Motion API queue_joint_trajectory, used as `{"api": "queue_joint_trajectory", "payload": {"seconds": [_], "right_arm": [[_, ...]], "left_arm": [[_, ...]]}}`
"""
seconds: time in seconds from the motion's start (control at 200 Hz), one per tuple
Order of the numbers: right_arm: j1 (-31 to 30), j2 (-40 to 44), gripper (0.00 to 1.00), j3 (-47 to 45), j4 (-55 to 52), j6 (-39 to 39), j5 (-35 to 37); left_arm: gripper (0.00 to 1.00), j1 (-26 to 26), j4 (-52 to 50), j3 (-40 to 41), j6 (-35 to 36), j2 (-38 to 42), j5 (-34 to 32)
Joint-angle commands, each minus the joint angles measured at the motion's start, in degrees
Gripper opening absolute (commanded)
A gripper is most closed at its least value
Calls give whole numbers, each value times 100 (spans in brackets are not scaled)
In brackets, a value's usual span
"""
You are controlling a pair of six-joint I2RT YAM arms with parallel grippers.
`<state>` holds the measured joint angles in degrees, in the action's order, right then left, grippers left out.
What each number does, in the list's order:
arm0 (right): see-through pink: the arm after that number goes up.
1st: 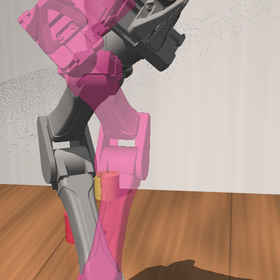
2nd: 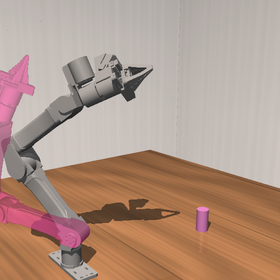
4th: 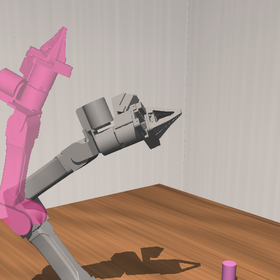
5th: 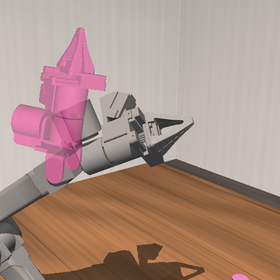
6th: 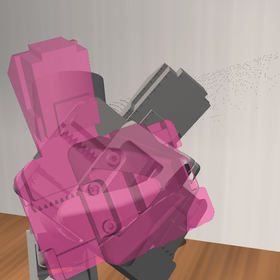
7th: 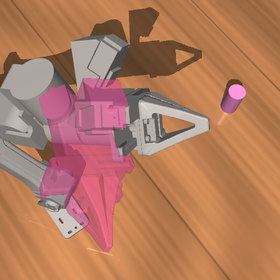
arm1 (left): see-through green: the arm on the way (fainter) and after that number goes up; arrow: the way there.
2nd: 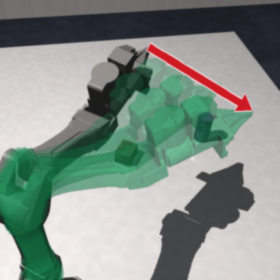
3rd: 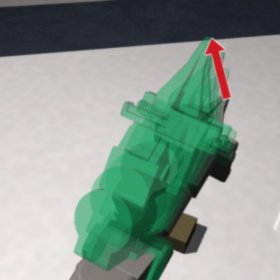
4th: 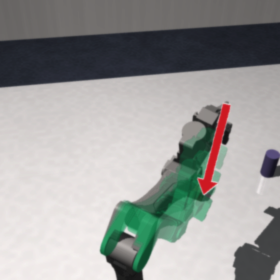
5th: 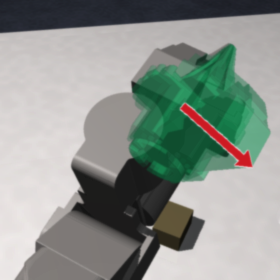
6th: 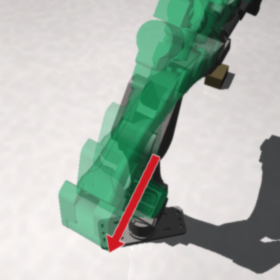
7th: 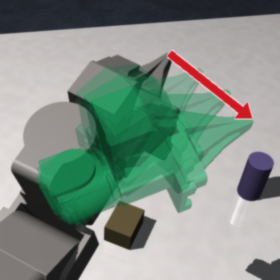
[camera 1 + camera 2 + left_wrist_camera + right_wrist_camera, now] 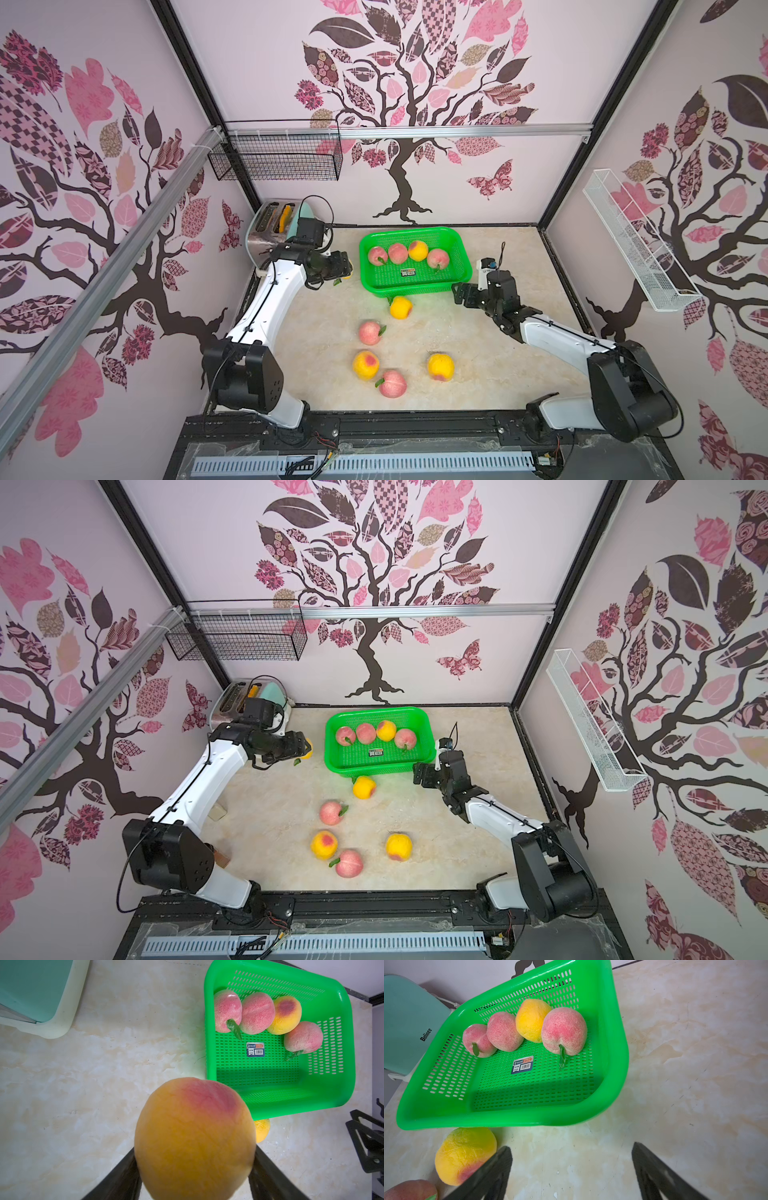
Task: Put the peaches into the basket
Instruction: Place the peach in the basket.
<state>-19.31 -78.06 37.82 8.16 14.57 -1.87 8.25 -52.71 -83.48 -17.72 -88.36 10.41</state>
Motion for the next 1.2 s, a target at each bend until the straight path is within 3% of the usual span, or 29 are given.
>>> {"api": "queue_joint_trajectory", "payload": {"seconds": [0.0,0.295,0.51,0.795,1.195], "right_arm": [[-19,6,93,151,-25,50,30],[-20,128,92,113,-52,78,-51],[-20,170,92,140,-98,49,-32],[-16,186,92,156,-161,28,-46],[-17,38,93,190,-171,-20,46]], "left_arm": [[74,11,153,-127,-21,-117,219],[74,96,60,-739,58,-624,382],[74,576,-119,-1565,109,-1351,280],[74,848,-30,-2389,-48,-2206,247],[73,990,113,-2645,-65,-2989,246]]}}
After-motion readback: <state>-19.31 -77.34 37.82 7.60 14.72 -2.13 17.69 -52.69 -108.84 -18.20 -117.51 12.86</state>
